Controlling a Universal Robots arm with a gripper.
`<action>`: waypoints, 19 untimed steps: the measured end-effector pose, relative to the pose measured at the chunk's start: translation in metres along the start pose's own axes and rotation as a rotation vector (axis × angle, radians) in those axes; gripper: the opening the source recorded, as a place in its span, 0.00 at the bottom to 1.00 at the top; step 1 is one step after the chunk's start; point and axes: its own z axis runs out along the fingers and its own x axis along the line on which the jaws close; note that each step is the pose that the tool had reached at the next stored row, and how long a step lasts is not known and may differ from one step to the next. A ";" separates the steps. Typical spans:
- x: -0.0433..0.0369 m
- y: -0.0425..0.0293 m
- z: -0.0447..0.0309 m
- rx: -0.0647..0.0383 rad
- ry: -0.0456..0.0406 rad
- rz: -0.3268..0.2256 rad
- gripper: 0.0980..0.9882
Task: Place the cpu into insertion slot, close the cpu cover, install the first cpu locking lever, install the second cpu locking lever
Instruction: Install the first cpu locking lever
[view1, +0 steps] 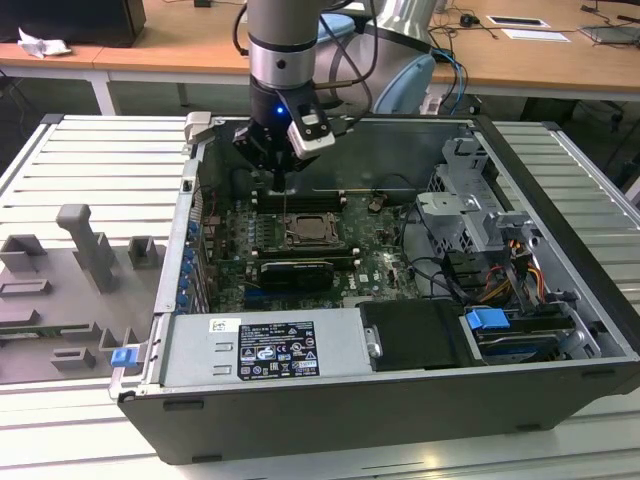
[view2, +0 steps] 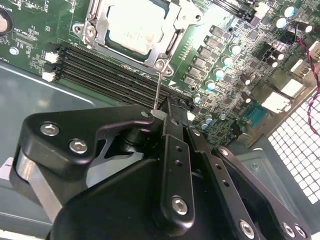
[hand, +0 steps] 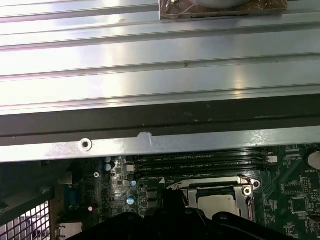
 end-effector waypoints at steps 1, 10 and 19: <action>-0.0006 0.0000 0.0000 0.000 0.0000 0.000 0.01; -0.0046 0.0003 0.0002 0.000 0.0000 0.000 0.01; -0.0054 0.0003 0.0006 0.000 0.0000 0.000 0.01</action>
